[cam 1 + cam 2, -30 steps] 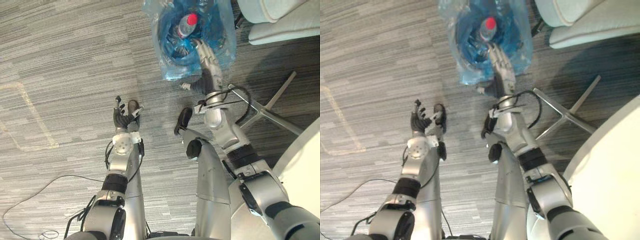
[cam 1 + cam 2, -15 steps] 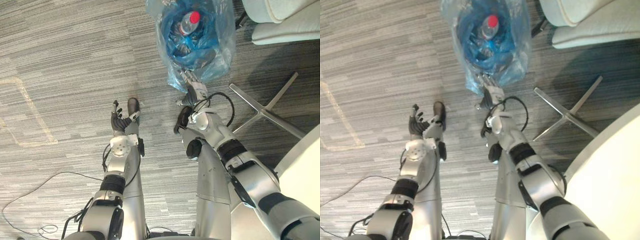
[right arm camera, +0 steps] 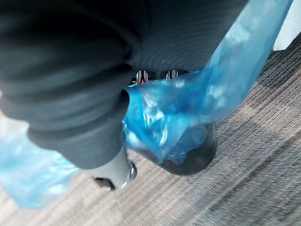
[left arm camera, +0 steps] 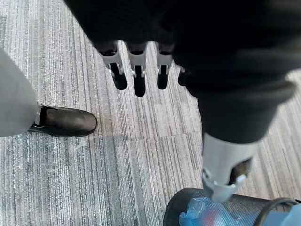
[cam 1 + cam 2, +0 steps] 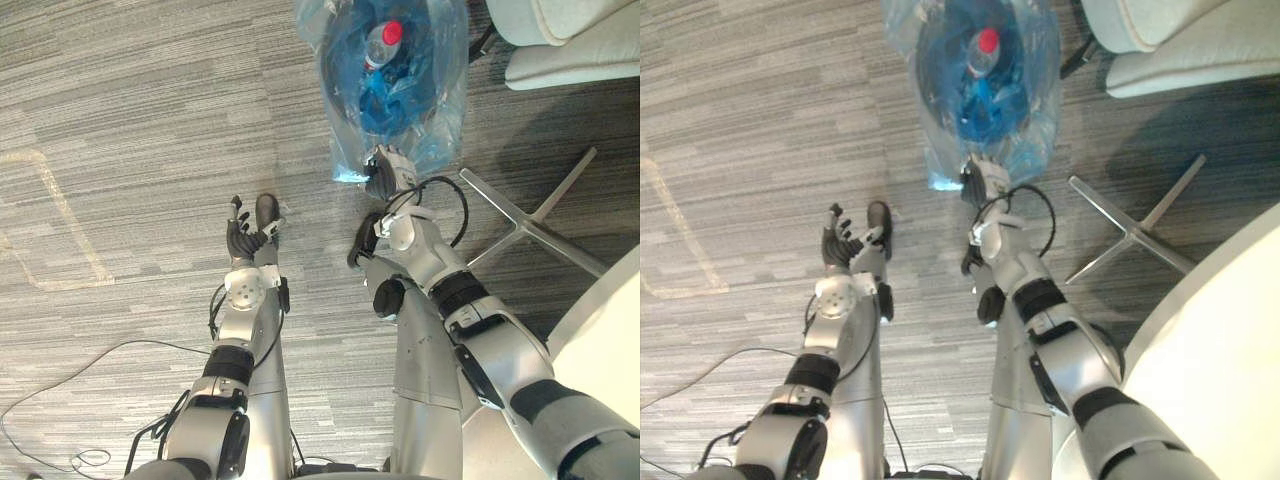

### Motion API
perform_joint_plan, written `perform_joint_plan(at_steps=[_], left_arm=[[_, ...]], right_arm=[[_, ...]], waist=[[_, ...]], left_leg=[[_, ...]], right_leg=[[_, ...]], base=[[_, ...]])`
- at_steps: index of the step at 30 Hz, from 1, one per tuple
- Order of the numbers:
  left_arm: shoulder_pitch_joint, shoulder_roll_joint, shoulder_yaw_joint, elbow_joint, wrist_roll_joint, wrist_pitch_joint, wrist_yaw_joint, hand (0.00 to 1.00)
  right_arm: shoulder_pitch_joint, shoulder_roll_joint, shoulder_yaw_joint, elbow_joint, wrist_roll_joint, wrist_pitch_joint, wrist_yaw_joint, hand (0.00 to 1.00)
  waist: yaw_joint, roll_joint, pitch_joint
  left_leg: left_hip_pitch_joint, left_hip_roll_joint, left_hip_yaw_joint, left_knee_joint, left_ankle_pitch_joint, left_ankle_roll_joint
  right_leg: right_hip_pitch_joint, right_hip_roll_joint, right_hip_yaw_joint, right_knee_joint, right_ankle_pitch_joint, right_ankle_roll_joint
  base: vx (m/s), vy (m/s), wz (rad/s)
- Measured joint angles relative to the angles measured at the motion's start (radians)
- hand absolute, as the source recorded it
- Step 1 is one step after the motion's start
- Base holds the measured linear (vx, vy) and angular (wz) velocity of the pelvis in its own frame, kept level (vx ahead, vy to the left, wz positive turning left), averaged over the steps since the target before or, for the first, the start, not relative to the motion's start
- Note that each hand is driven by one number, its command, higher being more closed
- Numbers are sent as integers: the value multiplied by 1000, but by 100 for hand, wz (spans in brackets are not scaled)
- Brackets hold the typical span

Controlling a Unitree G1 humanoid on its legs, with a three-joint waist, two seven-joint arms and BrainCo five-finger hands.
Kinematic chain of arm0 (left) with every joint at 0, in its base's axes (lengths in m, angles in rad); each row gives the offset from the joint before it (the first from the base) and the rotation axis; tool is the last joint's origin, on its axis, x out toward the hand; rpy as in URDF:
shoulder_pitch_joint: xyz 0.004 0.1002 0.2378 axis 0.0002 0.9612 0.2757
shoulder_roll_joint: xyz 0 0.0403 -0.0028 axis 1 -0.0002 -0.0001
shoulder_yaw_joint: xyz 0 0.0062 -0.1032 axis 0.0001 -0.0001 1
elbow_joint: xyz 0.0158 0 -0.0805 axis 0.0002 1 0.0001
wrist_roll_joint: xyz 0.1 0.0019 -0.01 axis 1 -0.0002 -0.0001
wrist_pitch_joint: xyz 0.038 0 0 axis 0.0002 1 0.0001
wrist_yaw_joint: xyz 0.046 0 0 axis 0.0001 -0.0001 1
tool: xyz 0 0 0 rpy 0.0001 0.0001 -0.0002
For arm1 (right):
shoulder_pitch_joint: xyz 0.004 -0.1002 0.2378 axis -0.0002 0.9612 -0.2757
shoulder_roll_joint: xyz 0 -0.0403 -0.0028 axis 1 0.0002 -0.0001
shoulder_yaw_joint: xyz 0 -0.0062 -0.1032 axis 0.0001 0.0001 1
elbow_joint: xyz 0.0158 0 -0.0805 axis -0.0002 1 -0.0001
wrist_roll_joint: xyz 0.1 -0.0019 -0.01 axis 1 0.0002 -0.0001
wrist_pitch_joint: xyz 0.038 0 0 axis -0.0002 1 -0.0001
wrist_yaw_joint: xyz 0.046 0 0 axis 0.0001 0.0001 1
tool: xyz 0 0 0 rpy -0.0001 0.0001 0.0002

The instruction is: Gather rubbish on tea table into small bin, then transfer packed bag to large trash can.

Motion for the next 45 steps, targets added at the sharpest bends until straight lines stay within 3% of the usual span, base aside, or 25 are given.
perform_joint_plan(at_steps=[6,8,10,15,20,26,33,39,45], left_arm=[[43,-24,-7,-39,10,8,-5,0],[65,-28,-8,-58,11,13,-22,0],[75,-27,-22,-56,11,19,-26,0],[192,-31,-74,-120,21,24,-58,0],[311,-30,-124,-112,32,39,-70,0],[377,-33,-205,-35,48,44,-94,0],[432,-10,-246,-12,48,43,-112,0],[521,55,-324,-170,59,33,-142,0],[553,86,-369,-327,80,-17,-164,0]], right_arm=[[85,3,-28,-136,51,-3,-6,100],[125,10,-27,-184,70,-8,-5,100],[168,11,-30,-222,98,-11,-5,100],[364,82,-40,-357,183,-15,12,100],[555,140,-18,-485,285,-39,57,100],[699,164,-5,-548,386,-90,106,100],[755,137,36,-551,480,-109,203,100],[792,53,111,-704,506,-149,283,100],[784,-32,182,-799,534,-184,339,100]], waist=[[1,-2,-1],[4,-19,-13],[6,-19,-12],[8,-34,-25],[7,-61,-108],[-8,-66,-246],[-20,-67,-302],[-29,-66,-359],[-30,-69,-399]], left_leg=[[59,6,1,18,-4,6],[80,13,8,20,-6,7],[113,15,1,20,-10,15],[331,10,22,-60,-13,20],[547,6,53,-183,-3,18],[768,-8,87,-349,14,37],[988,-4,130,-514,41,47],[1084,-11,143,-549,41,47],[1148,-23,163,-604,47,56]], right_leg=[[64,5,1,-2,1,-1],[85,12,6,-7,-3,5],[126,15,-3,-17,-2,4],[338,16,-2,-91,-5,10],[545,19,-5,-206,4,26],[743,28,14,-358,35,50],[955,67,37,-553,114,53],[1079,77,62,-674,157,67],[1143,86,88,-756,199,79]], base=[[1,-43,-2],[-12,-48,-9],[-11,-43,2],[29,-21,10],[103,1,7],[176,12,-3],[143,27,-14],[56,24,-9],[-34,29,-8]])
